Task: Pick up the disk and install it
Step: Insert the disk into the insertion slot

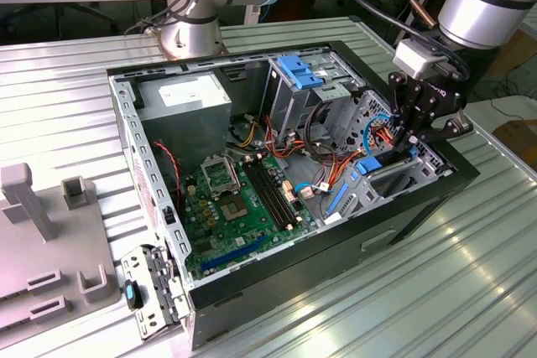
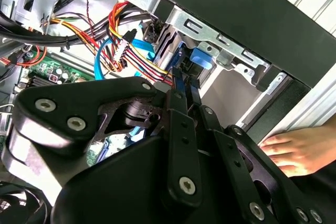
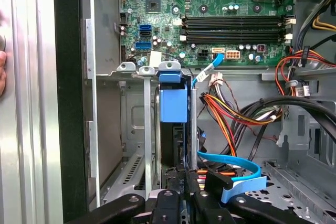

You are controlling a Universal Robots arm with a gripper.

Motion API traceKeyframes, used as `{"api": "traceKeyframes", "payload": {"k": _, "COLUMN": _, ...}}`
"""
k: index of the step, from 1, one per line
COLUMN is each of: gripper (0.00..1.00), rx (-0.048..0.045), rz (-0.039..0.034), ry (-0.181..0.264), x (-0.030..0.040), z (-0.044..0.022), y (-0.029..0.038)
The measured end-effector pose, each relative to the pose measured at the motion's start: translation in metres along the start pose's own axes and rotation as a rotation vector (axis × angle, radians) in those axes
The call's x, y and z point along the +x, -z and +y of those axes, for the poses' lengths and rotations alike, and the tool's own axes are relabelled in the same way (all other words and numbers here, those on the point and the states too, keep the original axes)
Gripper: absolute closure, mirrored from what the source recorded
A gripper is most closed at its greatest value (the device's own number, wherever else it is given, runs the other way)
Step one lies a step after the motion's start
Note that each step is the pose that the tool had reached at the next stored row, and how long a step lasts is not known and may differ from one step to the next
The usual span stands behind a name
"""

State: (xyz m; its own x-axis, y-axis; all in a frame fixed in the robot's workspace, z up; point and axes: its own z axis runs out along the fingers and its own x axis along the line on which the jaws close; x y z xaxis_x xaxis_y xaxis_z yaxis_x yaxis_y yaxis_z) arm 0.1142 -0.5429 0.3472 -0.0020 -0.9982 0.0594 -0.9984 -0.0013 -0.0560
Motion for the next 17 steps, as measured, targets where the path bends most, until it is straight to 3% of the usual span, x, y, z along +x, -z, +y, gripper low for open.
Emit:
{"api": "traceKeyframes", "payload": {"k": 11, "gripper": 0.83, "rx": 0.0002, "rz": 0.0001, "ry": 0.003, "x": -0.0004, "z": 0.0002, "y": -0.0029}}
{"api": "traceKeyframes", "payload": {"k": 17, "gripper": 0.83, "rx": 0.0002, "rz": -0.0003, "ry": 0.003, "x": -0.0003, "z": 0.0001, "y": -0.0010}}
